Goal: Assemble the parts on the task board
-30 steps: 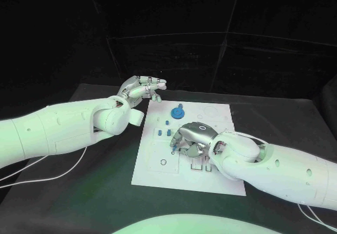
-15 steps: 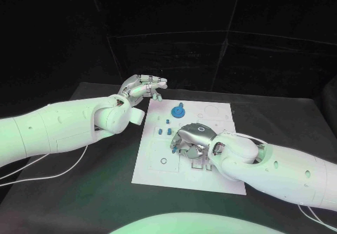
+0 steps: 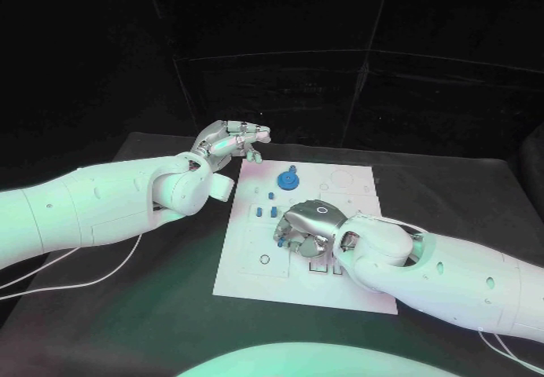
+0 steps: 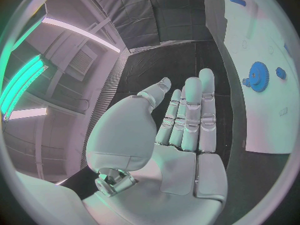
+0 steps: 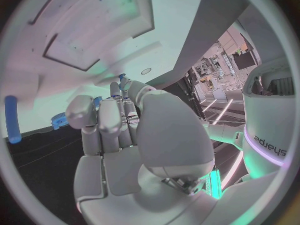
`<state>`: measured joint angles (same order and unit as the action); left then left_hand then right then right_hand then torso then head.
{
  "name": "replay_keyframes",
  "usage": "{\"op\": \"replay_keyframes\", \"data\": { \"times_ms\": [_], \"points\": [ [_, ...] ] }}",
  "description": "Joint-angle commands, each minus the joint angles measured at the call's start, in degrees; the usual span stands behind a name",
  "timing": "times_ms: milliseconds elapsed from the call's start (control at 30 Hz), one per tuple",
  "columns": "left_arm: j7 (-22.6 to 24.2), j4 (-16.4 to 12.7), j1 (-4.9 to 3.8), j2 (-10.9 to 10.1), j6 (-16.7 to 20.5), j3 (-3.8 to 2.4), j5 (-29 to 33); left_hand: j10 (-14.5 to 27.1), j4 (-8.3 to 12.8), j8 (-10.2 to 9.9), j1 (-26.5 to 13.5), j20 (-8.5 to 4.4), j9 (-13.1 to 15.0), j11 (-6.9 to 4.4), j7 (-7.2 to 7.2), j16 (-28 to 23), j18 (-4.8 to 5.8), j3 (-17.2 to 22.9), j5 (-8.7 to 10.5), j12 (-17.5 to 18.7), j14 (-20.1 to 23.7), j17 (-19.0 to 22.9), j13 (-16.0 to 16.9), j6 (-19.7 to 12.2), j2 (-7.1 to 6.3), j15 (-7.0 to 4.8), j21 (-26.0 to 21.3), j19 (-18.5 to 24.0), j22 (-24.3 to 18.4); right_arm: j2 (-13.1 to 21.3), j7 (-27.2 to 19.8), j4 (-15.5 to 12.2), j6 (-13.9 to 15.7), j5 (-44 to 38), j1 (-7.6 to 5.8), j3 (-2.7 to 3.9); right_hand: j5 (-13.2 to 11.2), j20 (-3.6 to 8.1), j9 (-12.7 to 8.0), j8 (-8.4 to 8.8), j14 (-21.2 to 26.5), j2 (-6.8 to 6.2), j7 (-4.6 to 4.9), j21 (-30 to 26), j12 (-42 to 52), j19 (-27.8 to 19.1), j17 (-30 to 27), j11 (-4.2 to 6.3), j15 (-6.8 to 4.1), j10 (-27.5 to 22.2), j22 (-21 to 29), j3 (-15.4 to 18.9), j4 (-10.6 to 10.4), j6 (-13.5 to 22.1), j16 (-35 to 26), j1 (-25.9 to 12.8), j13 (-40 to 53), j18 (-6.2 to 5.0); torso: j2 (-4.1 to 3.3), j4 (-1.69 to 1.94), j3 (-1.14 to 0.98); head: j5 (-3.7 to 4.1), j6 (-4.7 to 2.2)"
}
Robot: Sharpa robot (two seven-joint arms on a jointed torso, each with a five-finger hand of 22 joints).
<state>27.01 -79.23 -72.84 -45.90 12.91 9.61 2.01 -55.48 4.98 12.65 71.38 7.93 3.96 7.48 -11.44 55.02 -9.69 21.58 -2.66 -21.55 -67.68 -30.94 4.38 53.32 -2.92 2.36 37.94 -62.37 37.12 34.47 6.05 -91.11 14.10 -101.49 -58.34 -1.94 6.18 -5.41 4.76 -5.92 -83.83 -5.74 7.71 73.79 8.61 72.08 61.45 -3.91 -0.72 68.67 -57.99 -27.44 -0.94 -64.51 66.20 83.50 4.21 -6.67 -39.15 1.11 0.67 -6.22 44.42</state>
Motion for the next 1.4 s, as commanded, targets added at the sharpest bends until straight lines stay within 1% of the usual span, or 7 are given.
{"op": "replay_keyframes", "data": {
  "times_ms": [33, 533, 600, 700, 833, 1167, 1400],
  "points": [
    [0.21, -0.01, -0.07, 0.03, -0.82, -0.05, 0.17, 0.45, -0.04, 0.35, 0.27, 0.24, -0.06, -0.13, -0.04, -0.20, -0.75, -0.30, -0.15, -0.35, 0.47, 0.05, 0.03, -0.40, 0.37, 0.08, -0.32, -0.06, -0.05, -0.16, 0.86, 0.11, -1.73, -2.17, 0.15, -0.11, 0.35, -0.05, 0.08, -0.31, -1.87, 0.05, 0.35, 0.27, -0.24, 0.13, -0.01, -0.19, 0.06, 0.03, 0.02, 0.25, 0.04, 0.07, 0.11, -0.64, 0.07, 0.29, -0.01, -0.01, -0.02, -0.01, 0.07],
    [-0.01, 0.17, -0.07, 0.09, -1.16, -0.05, 0.17, 0.66, -0.12, 0.40, 0.21, 0.29, -0.05, -0.06, -0.11, -0.18, -0.74, -0.58, -0.14, -0.47, 0.57, 0.11, 0.03, -0.56, 0.41, 0.14, -0.47, -0.07, -0.16, -0.68, 1.46, 0.45, -1.34, -2.27, 0.27, -0.43, 1.33, -0.67, -0.47, 1.20, -0.84, -1.69, 1.17, -1.93, -2.60, -2.62, -2.78, -1.24, 0.90, -3.01, 4.03, 2.04, -0.70, 2.34, -2.08, -3.83, -0.47, -0.46, 0.05, -0.01, -0.03, 0.12, 0.01],
    [-0.04, 0.20, -0.07, 0.08, -1.21, -0.05, 0.17, 0.66, -0.12, 0.40, 0.21, 0.29, -0.05, -0.06, -0.11, -0.18, -0.74, -0.58, -0.14, -0.47, 0.57, 0.11, 0.03, -0.56, 0.41, 0.14, -0.47, -0.07, -0.16, -0.64, 1.86, 0.50, 0.11, -2.04, 0.27, -0.45, 1.47, -1.12, -0.76, 1.98, 0.34, -2.26, 1.89, -4.29, -3.89, -5.20, -6.17, -1.98, 1.56, -5.70, 8.03, 2.52, -0.86, 3.73, -5.10, -4.44, -0.66, -1.17, 0.05, -0.01, -0.01, 0.14, -0.01],
    [-0.15, 0.25, -0.07, 0.09, -1.33, -0.05, 0.17, 0.66, -0.12, 0.40, 0.21, 0.29, -0.05, -0.06, -0.11, -0.18, -0.74, -0.58, -0.14, -0.47, 0.57, 0.11, 0.03, -0.56, 0.41, 0.14, -0.47, -0.07, -0.16, -0.56, 2.52, 0.56, 2.21, -1.76, 0.27, -0.46, 1.98, -2.76, -1.04, 2.30, 8.32, -2.94, 3.94, -14.70, -4.70, -16.01, -22.47, -3.88, 3.16, -13.75, 23.24, 4.32, -0.75, 9.01, -20.76, -4.65, -0.53, -3.61, 0.03, -0.02, -0.01, 0.15, -0.03],
    [-0.38, 0.31, -0.04, 0.10, -1.52, -0.04, 0.17, 0.74, -0.14, 0.42, 0.19, 0.31, -0.05, -0.04, -0.13, -0.17, -0.74, -0.68, -0.15, -0.51, 0.61, 0.13, 0.03, -0.62, 0.40, 0.16, -0.52, -0.08, -0.21, -0.29, 2.73, 0.44, 5.20, -1.14, 0.28, -0.48, 2.18, -3.26, -0.91, 2.17, 10.01, -2.59, 3.69, -16.78, -3.59, -17.10, -24.11, -4.18, 3.45, -16.73, 24.45, 6.25, -0.82, 10.82, -22.01, -4.09, -0.26, -3.92, 0.01, -0.04, -0.06, 0.24, -0.24],
    [-0.79, 0.61, 0.04, 0.06, -1.68, -0.03, 0.17, 0.86, -0.16, 0.43, 0.18, 0.33, -0.06, -0.01, -0.16, -0.16, -0.74, -0.81, -0.15, -0.56, 0.66, 0.16, 0.04, -0.73, 0.41, 0.19, -0.60, -0.09, -0.26, 4.15, -0.52, -2.60, 11.44, 3.91, 0.03, -0.39, 3.53, -2.68, -0.55, 1.36, 9.36, -1.75, 2.94, -17.35, 2.06, -16.11, -25.51, -3.29, 2.74, -12.90, 25.01, 7.07, -1.39, 9.43, -21.20, -3.83, 0.67, -3.97, 0.12, -0.06, -0.05, 0.16, -0.44],
    [-0.86, 0.62, 0.06, -0.04, -1.75, -0.01, 0.17, 0.86, -0.16, 0.43, 0.18, 0.33, -0.06, -0.01, -0.16, -0.16, -0.74, -0.81, -0.15, -0.56, 0.66, 0.16, 0.04, -0.73, 0.41, 0.19, -0.60, -0.09, -0.26, 10.05, 0.80, -5.68, 10.24, 5.22, -2.84, -0.15, 3.56, -2.32, -0.46, 0.95, 8.65, -1.98, 2.51, -17.39, 3.77, -15.42, -26.18, -2.84, 2.39, -12.27, 25.16, 7.31, -1.60, 8.43, -20.70, -3.85, 0.50, -3.99, 0.08, -0.14, 0.00, 0.85, -1.06]
  ]
}}
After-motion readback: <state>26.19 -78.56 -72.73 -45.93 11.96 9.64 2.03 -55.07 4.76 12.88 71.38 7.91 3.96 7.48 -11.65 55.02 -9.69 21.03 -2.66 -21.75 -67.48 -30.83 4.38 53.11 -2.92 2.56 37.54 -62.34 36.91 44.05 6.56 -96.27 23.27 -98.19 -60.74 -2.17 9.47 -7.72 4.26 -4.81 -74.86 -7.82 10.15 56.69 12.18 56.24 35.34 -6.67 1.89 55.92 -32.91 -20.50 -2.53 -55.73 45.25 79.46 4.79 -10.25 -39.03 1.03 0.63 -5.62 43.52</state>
